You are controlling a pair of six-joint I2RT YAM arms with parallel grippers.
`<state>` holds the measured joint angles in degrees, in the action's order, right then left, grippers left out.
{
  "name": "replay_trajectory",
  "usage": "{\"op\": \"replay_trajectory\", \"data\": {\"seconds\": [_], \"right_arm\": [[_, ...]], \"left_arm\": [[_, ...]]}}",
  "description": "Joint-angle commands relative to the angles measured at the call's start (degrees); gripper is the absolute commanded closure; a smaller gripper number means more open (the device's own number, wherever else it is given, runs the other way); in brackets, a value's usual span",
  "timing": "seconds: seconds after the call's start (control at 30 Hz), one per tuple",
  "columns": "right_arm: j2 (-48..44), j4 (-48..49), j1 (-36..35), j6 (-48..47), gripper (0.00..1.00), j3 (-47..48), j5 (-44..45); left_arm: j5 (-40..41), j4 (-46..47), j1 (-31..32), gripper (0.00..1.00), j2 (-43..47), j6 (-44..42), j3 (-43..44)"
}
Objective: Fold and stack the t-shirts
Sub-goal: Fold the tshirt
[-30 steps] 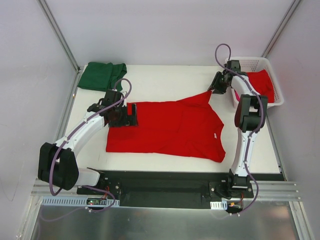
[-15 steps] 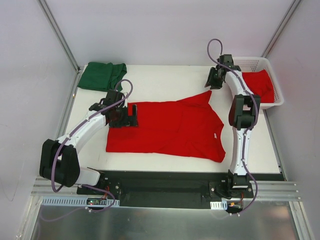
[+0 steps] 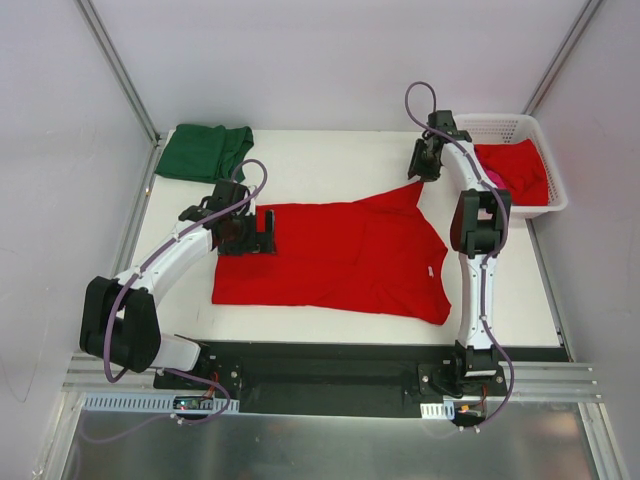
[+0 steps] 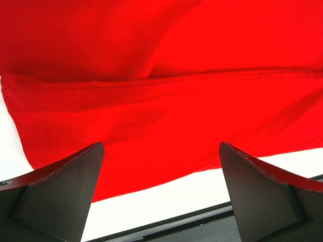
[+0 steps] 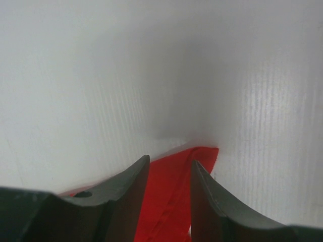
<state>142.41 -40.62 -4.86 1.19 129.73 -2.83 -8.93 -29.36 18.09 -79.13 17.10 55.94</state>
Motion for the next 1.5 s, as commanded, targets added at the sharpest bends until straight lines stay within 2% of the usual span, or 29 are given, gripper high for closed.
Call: {"op": "replay_trajectory", "data": {"seconds": [0.0, 0.4, 0.57, 1.17, 1.27, 1.47], "right_arm": [[-1.61, -1.39, 0.12, 0.3, 0.59, 1.4, 4.94], [-0.99, -2.53, 0.12, 1.18, 0.6, 1.66, 5.29], [-0.55, -3.15, 0.03, 1.44, 0.67, 2.02, 4.85], [1.2, -6.13, -0.41, 1.45, 0.67, 3.86, 3.89], [1.55, -6.4, -0.32, 1.44, 0.73, 4.12, 3.71], [1.73, -6.49, -0.15, 1.44, 0.93, 4.48, 3.36]], "left_arm": [[0.32, 0.18, 0.72, 0.01, 0.21, -0.58, 0.75], [0.49, 0.19, 0.72, 0.01, 0.47, -0.49, 0.48], [0.58, 0.18, 0.72, 0.01, 0.82, -0.58, 0.48], [0.84, 0.1, 0.72, 0.01, 2.05, -0.4, 0.04], [0.67, 0.1, 0.72, 0.01, 1.88, -0.4, 0.22], [0.67, 0.1, 0.72, 0.01, 1.97, -0.32, 0.13]]}}
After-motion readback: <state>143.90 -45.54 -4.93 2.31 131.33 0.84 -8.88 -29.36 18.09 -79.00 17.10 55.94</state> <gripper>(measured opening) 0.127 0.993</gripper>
